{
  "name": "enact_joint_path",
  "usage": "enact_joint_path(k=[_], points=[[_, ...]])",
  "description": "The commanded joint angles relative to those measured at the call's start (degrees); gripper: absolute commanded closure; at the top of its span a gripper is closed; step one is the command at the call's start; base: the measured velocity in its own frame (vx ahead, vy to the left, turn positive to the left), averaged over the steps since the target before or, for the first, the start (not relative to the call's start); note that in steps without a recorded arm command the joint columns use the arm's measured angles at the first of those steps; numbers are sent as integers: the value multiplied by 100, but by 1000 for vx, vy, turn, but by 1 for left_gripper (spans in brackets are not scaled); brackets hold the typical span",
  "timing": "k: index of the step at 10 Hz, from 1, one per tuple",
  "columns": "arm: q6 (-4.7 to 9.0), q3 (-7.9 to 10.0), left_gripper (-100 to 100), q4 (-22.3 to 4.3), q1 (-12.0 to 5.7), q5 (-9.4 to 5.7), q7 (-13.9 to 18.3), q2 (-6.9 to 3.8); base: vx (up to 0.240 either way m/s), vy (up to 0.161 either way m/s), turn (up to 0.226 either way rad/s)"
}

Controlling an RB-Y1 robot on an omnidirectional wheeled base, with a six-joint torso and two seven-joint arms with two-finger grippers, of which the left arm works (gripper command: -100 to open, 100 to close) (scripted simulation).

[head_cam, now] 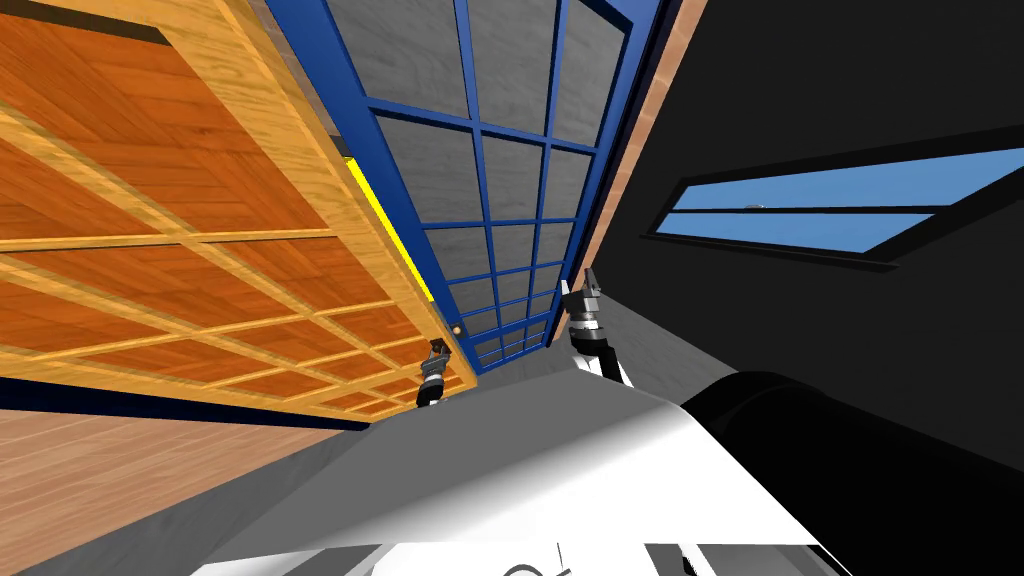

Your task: Pull the door open

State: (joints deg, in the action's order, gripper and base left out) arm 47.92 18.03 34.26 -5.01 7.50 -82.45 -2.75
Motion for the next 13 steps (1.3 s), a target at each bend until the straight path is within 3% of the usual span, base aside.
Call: enact_joint_path(k=[1, 2, 3, 8, 9, 11, 12, 13], points=[[-93, 45, 100, 53, 168, -26, 38, -32, -129, -31, 31], [-93, 45, 100, 53, 168, -26, 38, -32, -75, -24, 7], [-106, 56, 100, -2, 294, -79, 197, -104, -142, -24, 29], [-114, 54, 100, -19, 378, -131, 365, -163, -94, -16, 12], [-121, 51, 100, -76, 462, -182, 534, -222, -109, -19, -12], [-121, 51, 100, -262, 462, -182, 534, -222, -70, 4, 39], [51, -23, -100, -350, 326, -127, 559, -292, -89, 15, -47], [63, -56, -100, -337, 313, -103, 575, -309, -133, 46, -81]])
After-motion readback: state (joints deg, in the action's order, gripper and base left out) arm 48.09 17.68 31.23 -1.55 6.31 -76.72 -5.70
